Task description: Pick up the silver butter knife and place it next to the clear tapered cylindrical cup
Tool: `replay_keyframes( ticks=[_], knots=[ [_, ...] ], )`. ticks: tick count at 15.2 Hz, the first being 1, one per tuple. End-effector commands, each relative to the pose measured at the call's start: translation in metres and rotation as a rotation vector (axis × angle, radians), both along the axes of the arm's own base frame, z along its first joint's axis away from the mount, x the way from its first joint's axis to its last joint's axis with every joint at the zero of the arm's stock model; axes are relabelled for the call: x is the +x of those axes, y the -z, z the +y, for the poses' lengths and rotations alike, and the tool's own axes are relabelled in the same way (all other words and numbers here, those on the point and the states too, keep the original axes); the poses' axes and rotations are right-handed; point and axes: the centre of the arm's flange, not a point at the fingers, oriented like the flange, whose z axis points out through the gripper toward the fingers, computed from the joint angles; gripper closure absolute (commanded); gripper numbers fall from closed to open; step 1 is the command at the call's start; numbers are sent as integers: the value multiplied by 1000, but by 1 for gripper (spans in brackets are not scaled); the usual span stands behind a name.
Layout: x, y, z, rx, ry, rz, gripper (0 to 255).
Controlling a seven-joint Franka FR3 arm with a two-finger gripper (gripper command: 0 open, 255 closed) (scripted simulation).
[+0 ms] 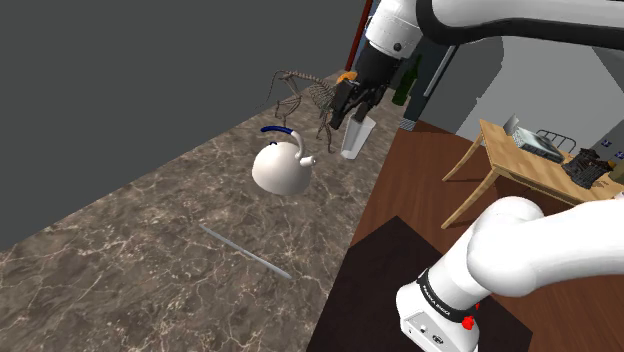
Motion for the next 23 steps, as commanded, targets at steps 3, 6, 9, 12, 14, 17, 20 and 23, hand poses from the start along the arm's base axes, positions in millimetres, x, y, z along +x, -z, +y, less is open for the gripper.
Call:
replay_keyframes(
  ticks=[3,6,9,12,14,17,20,23],
  knots=[
    [8,38,37,-12,-53,25,0],
    [12,67,64,-21,-92,44,0],
    [14,97,92,-29,-131,63,0],
    [15,127,119,-38,-170,83,0],
    [14,147,136,-44,-196,96,0],
    [13,177,163,-53,-235,115,0],
    [9,207,189,-62,-274,134,0],
    [4,237,215,-71,-313,153,0]
  ],
)
